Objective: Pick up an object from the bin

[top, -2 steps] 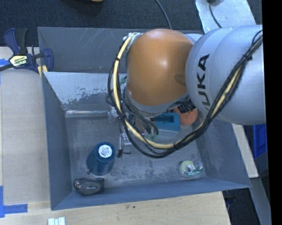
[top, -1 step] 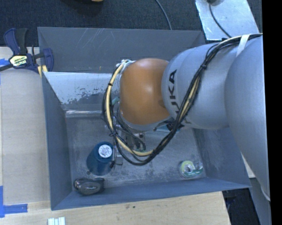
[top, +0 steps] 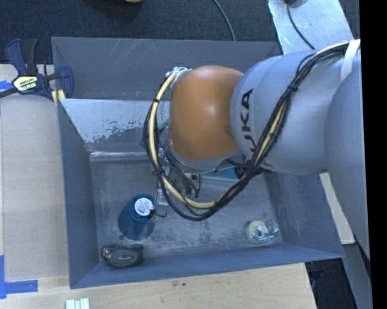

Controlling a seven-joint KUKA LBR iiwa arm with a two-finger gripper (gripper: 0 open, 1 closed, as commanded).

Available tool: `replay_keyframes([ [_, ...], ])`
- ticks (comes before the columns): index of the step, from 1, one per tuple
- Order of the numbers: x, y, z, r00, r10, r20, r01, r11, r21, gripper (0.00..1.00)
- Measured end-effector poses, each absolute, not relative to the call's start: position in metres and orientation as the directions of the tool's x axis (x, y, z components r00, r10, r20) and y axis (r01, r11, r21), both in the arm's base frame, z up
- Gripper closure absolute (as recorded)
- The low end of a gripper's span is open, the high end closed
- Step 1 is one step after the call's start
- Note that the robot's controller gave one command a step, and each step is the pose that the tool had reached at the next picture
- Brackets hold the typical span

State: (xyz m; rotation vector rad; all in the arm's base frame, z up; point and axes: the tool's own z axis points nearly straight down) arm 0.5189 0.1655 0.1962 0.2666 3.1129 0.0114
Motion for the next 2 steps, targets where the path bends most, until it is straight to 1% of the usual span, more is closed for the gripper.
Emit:
replay_keyframes([
  [1, 0.526, 0.18, 0.146, -0.996, 0.092, 0.0, 0.092, 0.996, 0.001, 0.0],
  [2, 0.527, 0.19, 0.163, -0.987, 0.158, -0.024, 0.158, 0.987, 0.012, 1.0],
])
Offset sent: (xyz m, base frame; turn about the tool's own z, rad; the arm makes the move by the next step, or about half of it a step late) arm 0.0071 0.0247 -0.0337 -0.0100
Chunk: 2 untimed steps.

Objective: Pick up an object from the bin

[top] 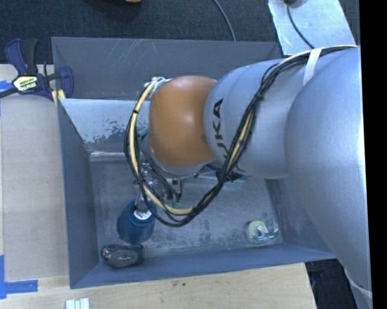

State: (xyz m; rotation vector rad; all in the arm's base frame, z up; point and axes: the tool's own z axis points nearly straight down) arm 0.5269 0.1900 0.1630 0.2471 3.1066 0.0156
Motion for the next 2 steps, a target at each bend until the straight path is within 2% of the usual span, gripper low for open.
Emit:
replay_keyframes([
  [1, 0.527, 0.19, 0.163, -0.987, 0.158, -0.024, 0.157, 0.987, 0.012, 1.0],
  [2, 0.496, 0.203, 0.152, -0.999, 0.007, -0.04, 0.006, 1.0, 0.012, 1.0],
])
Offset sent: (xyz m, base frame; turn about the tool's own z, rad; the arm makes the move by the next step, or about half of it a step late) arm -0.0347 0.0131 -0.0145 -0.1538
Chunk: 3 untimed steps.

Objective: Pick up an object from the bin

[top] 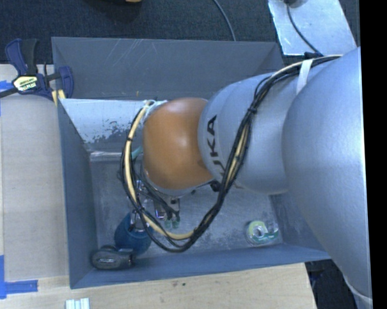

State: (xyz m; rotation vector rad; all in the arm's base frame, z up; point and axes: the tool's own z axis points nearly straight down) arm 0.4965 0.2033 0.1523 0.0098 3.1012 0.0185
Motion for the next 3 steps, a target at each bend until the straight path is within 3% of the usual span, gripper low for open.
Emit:
replay_keyframes([
  [1, 0.534, 0.207, 0.161, -0.991, 0.134, -0.028, 0.133, 0.991, 0.012, 1.0],
  [2, 0.506, 0.205, 0.147, -0.997, 0.054, -0.05, 0.053, 0.998, 0.018, 1.0],
  [3, 0.489, 0.214, 0.151, -0.998, -0.034, -0.044, -0.034, 0.999, 0.012, 1.0],
])
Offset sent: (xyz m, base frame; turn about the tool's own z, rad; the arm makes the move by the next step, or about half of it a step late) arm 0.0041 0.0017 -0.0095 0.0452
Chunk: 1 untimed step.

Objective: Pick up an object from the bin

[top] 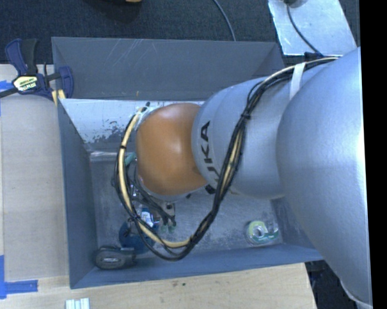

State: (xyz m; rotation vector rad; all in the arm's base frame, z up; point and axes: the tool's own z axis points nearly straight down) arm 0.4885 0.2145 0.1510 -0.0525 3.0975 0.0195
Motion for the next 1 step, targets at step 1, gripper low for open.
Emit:
replay_keyframes([
  [1, 0.4902, 0.209, 0.25, -0.999, -0.01, -0.04, -0.011, 1.0, 0.011, 1.0],
])
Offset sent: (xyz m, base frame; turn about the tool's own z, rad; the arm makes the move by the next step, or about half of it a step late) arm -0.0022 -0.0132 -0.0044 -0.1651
